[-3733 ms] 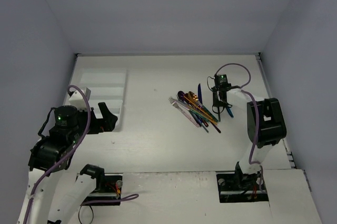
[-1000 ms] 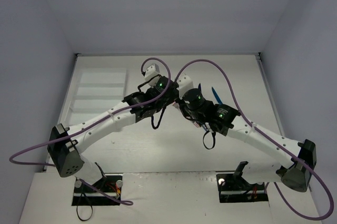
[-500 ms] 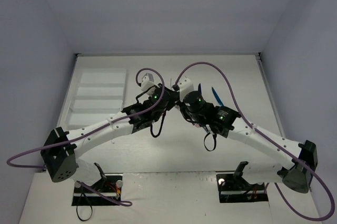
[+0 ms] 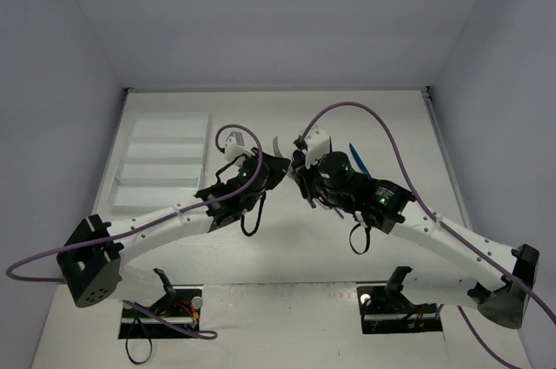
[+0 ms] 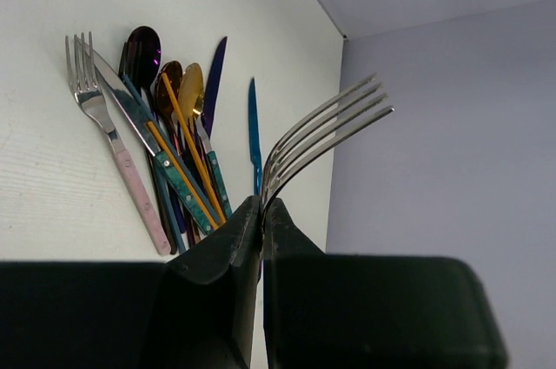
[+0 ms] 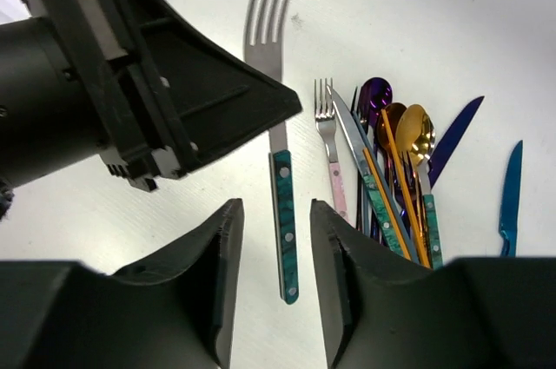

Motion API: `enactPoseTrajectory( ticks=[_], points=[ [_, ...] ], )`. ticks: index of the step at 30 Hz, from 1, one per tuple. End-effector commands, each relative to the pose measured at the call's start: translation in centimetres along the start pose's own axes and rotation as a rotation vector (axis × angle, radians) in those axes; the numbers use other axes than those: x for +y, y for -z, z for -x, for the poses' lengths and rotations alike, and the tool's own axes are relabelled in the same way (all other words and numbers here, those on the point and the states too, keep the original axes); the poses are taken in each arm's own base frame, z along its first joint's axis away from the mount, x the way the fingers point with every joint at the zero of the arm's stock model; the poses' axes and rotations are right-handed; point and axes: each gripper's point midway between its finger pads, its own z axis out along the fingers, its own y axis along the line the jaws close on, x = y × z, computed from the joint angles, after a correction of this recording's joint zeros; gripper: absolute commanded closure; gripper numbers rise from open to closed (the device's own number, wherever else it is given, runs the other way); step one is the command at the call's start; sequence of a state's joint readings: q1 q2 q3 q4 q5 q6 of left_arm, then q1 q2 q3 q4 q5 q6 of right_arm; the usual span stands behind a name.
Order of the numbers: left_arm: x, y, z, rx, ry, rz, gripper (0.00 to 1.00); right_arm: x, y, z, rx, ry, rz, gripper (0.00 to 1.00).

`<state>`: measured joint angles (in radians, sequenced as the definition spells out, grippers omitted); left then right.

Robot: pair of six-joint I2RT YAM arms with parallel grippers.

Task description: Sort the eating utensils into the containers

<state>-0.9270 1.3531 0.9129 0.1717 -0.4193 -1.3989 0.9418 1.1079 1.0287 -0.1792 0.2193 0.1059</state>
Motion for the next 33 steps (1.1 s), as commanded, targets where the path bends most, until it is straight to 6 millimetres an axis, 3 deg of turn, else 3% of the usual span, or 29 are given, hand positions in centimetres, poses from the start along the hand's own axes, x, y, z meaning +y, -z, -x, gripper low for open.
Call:
enactPoseTrajectory(
  ticks=[1,5,9,11,15,17,21,22,23,25,26,28,33],
  points=[
    [-4.6,2.0,4.8,-0.112,0.107,-0.17,1.0,-1.4,2.4,3.0,-0.123,-0.068,-0.03,0.6],
    [-3.4,2.2,9.2,-0.191,0.109,-0.166,1.0,-4.3,4.6,3.3,-0.15,-0.089,-0.136,0.54],
    [-1.5,2.8,16.3,-0.318,0.125,-0.156,1.0,-6.2,6.3,2.9,-0.173,-0.127,-0.189,0.51],
    [-0.8,2.8,18.8,-0.347,0.127,-0.154,1.0,-6.7,6.8,2.8,-0.183,-0.147,-0.195,0.5],
    [2.1,2.7,26.9,-0.492,0.147,-0.103,1.0,-7.0,6.3,1.8,-0.158,-0.158,-0.206,0.48],
    [3.4,2.0,29.9,-0.52,0.147,-0.089,1.0,-7.2,5.7,1.4,-0.139,-0.153,-0.221,0.47],
    [8.2,0.2,37.1,-0.599,0.203,-0.041,1.0,-7.6,4.6,0.5,-0.097,-0.157,-0.237,0.46],
    [9.8,-1.0,38.3,-0.598,0.221,-0.027,1.0,-7.6,4.5,0.5,-0.094,-0.16,-0.228,0.46],
    [10.0,-1.7,39.7,-0.607,0.225,-0.047,1.0,-7.6,4.4,0.4,-0.089,-0.161,-0.227,0.46],
    [12.3,-3.4,41.7,-0.62,0.243,-0.037,1.0,-7.9,4.0,0.0,-0.073,-0.162,-0.237,0.46],
    [11.6,-3.5,43.4,-0.634,0.235,-0.073,1.0,-7.9,3.7,-0.3,-0.061,-0.16,-0.236,0.46],
    [14.5,-6.5,44.3,-0.601,0.257,-0.039,1.0,-8.1,3.5,-0.8,-0.048,-0.165,-0.244,0.46],
    [16.4,-10.1,46.0,-0.572,0.255,-0.038,1.0,-8.6,3.4,-2.2,-0.033,-0.202,-0.279,0.45]
  ],
)
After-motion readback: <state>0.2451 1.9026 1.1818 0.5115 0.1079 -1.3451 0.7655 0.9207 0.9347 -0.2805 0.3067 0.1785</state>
